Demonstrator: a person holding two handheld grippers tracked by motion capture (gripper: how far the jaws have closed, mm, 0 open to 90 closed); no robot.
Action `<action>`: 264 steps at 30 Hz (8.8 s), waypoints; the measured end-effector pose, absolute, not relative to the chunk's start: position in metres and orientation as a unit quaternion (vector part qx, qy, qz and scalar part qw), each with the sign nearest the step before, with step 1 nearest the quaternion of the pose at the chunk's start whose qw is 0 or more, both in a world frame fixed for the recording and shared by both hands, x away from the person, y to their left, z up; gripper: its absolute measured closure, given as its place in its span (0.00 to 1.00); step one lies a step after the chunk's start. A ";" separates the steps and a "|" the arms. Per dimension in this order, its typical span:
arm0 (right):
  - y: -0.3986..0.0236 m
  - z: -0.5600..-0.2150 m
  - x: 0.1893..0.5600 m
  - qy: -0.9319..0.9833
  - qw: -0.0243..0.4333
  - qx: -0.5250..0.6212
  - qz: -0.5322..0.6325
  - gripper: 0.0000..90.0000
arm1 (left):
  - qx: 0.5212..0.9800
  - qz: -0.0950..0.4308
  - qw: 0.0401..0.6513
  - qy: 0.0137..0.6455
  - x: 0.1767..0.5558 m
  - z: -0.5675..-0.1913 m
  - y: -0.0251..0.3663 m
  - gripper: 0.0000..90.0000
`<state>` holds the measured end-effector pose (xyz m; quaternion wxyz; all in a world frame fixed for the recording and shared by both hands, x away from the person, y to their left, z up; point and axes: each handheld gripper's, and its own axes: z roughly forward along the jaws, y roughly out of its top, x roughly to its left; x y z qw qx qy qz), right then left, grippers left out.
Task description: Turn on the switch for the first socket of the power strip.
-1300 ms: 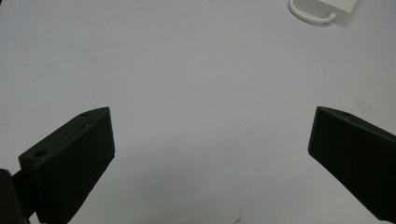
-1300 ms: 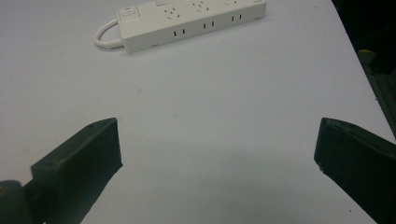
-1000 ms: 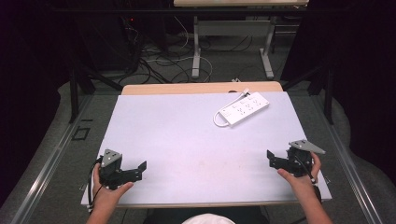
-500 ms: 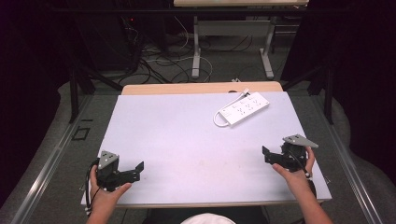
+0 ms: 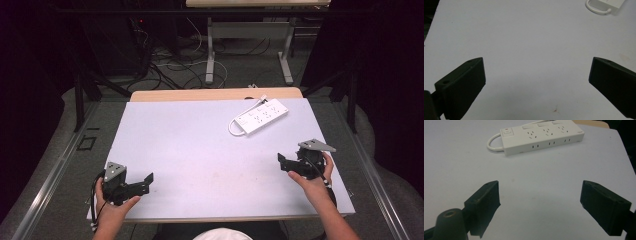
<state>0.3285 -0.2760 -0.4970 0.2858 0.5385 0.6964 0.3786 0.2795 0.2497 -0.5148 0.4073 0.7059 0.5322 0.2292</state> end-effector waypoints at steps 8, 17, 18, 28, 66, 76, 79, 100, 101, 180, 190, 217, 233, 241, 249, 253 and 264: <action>-0.273 -0.490 0.339 0.704 0.272 0.533 0.383 0.17 | 0.705 0.229 0.405 0.536 0.280 -0.515 0.250 0.01; -0.268 -0.482 0.348 0.714 0.263 0.525 0.381 0.17 | 0.705 0.228 0.404 0.537 0.280 -0.515 0.250 0.01; -0.268 -0.481 0.349 0.717 0.262 0.523 0.379 0.17 | 0.705 0.227 0.404 0.537 0.280 -0.516 0.250 0.01; -0.265 -0.475 0.358 0.726 0.255 0.515 0.378 0.17 | 0.705 0.225 0.403 0.539 0.281 -0.516 0.250 0.01; -0.263 -0.450 0.417 0.742 0.230 0.511 0.368 0.34 | 0.704 0.220 0.402 0.542 0.282 -0.518 0.250 0.02; -0.262 -0.441 0.430 0.744 0.238 0.506 0.366 0.40 | 0.708 0.218 0.398 0.541 0.283 -0.519 0.249 0.02; -0.261 -0.437 0.435 0.751 0.232 0.500 0.364 0.41 | 0.708 0.218 0.399 0.540 0.284 -0.519 0.249 0.02; -0.239 -0.417 0.470 0.779 0.236 0.469 0.342 0.42 | 0.709 0.215 0.397 0.542 0.284 -0.520 0.251 0.02; -0.238 -0.417 0.474 0.779 0.236 0.473 0.337 0.44 | 0.709 0.214 0.397 0.542 0.285 -0.520 0.251 0.02; -0.205 -0.479 0.557 0.786 0.231 0.495 0.291 1.00 | 0.707 0.210 0.402 0.542 0.283 -0.522 0.254 0.02; -0.205 -0.490 0.564 0.789 0.218 0.499 0.285 1.00 | 0.707 0.206 0.405 0.542 0.283 -0.522 0.253 0.02; -0.197 -0.517 0.580 0.792 0.189 0.501 0.293 1.00 | 0.708 0.205 0.401 0.544 0.283 -0.523 0.251 0.02; -0.194 -0.523 0.581 0.796 0.194 0.498 0.285 1.00 | 0.710 0.204 0.400 0.543 0.283 -0.524 0.251 0.02; -0.192 -0.523 0.581 0.791 0.193 0.505 0.287 1.00 | 0.710 0.203 0.399 0.544 0.283 -0.524 0.251 0.02; -0.192 -0.524 0.581 0.792 0.198 0.501 0.288 1.00 | 0.708 0.206 0.401 0.544 0.283 -0.523 0.252 0.02; -0.191 -0.526 0.580 0.789 0.193 0.508 0.286 1.00 | 0.708 0.203 0.401 0.545 0.282 -0.523 0.252 0.02; -0.190 -0.526 0.580 0.791 0.202 0.503 0.283 1.00 | 0.710 0.204 0.399 0.543 0.282 -0.524 0.251 0.02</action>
